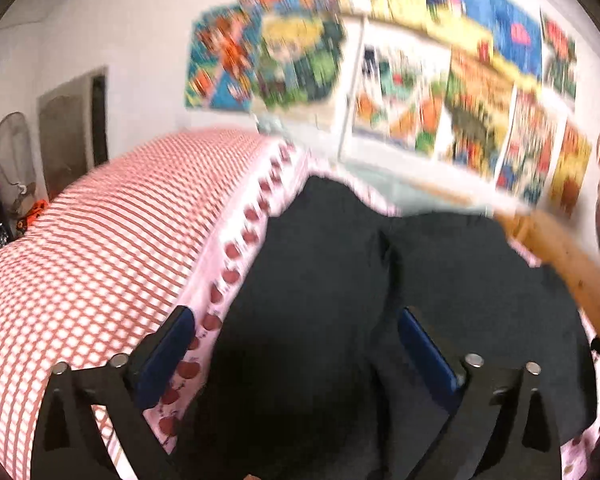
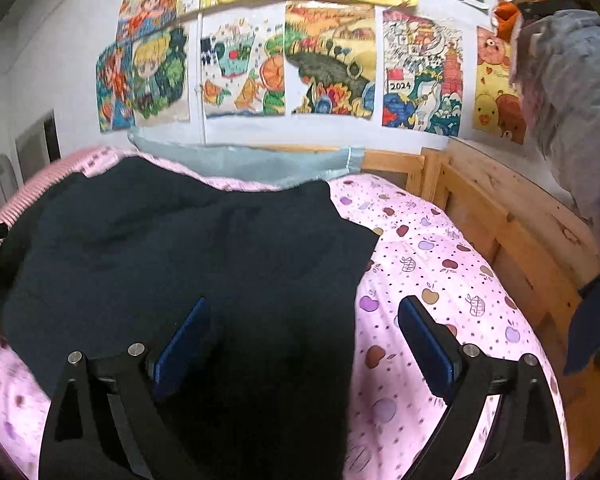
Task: Fold large clothes
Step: 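Release the folded jacket with both tools and pull them back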
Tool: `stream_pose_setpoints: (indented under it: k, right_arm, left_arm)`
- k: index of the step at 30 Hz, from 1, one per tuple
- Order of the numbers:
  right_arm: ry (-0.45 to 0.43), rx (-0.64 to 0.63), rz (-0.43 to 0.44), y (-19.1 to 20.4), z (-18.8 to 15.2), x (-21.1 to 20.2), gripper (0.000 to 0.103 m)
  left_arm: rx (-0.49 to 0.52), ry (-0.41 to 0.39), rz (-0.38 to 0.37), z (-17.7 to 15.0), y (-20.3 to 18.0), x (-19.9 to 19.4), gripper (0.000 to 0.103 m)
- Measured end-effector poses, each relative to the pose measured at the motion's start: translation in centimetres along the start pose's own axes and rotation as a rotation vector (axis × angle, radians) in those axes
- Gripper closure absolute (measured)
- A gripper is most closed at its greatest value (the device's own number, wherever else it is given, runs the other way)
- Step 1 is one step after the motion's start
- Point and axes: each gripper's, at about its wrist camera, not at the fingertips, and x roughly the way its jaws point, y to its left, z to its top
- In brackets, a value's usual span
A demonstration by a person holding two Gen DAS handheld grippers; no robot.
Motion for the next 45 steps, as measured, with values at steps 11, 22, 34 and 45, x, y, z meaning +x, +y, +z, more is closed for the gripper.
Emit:
stream_pose_setpoints:
  k: [11,22,34,45]
  right_arm:
    - [-0.161,0.064,0.079,2.6,-1.6,-6.9,0.002]
    - [-0.25,0.067,0.08,5.4,-2.1,-12.2,0.002]
    - [-0.307,0.052,0.082,8.7,-4.1,-17.4,0.002]
    - [-0.277,0.058,0.094,11.3,-6.6,-19.4,0.002]
  left_arm:
    - [0.116,-0.089,0.019,-1.3,-5.4,-7.3,0.0]
    - [0.138,-0.152,-0.017,-3.8,-6.6,-13.9,0.0]
    - [0.167,-0.191,-0.05,-5.6,-6.3,-18.2,0.0]
    - [0.203,-0.229,-0.074,-7.2,-5.0,-20.5,0.0]
